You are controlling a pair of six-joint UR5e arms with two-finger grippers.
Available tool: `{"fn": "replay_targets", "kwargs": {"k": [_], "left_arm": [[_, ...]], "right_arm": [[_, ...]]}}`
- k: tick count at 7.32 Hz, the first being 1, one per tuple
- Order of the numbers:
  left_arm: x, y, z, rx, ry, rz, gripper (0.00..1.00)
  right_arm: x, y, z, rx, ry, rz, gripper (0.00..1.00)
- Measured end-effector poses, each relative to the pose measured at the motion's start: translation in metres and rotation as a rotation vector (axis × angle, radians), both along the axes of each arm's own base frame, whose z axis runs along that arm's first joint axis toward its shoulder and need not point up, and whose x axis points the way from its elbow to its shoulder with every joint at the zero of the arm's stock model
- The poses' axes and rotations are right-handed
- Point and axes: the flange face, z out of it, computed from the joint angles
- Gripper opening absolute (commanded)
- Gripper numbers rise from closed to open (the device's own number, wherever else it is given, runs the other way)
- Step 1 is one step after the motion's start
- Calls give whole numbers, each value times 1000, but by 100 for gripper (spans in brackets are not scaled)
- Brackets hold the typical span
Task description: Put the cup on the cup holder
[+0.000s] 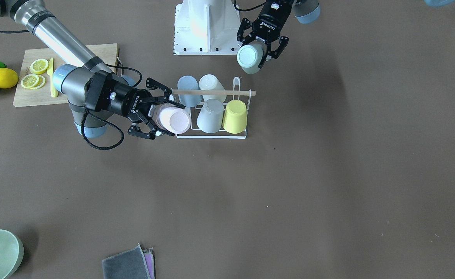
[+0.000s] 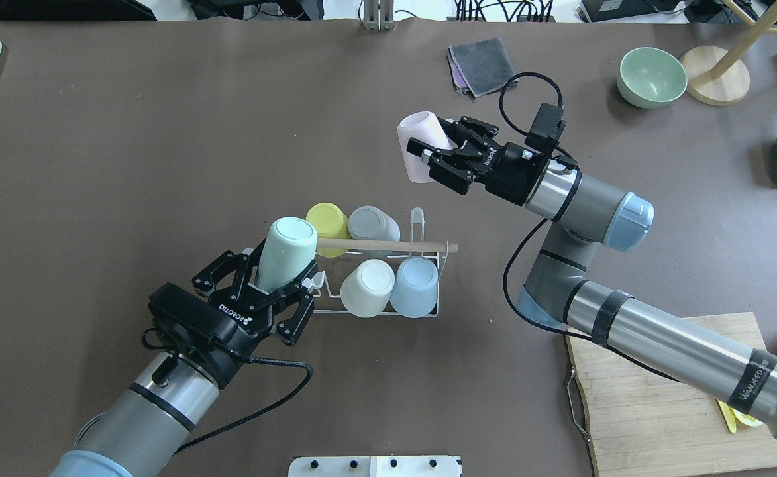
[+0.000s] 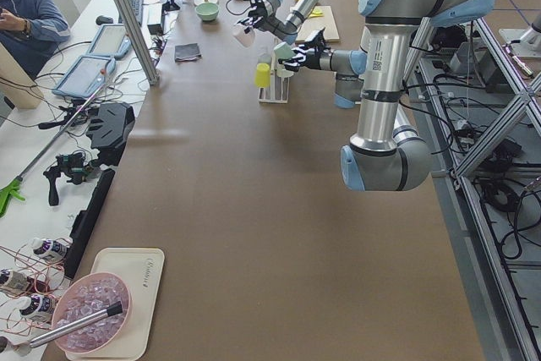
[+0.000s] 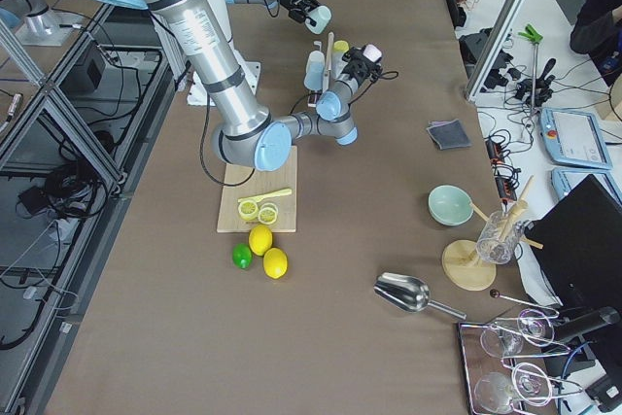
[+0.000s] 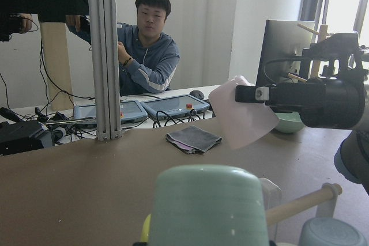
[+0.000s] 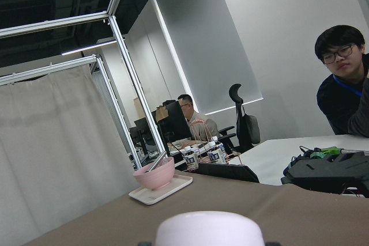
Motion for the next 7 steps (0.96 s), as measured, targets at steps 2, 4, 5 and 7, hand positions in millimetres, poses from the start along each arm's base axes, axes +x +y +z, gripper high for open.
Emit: {"fn": "replay_targets", "kwargs": {"k": [2, 4, 5, 7], "left_arm": [[4, -11, -1, -1, -2, -23, 30], [25, -17, 0, -4, -22, -29, 30], [31, -19, 0, -5, -26, -31, 30], [41, -21, 1, -9, -31, -29, 30]], "right_arm": [[6, -15, -9, 7, 74, -11, 0], [7, -13, -28, 6, 103, -32, 0], [4, -5, -33, 10, 103, -44, 0], [-2, 15, -35, 44, 109, -53, 0]]}}
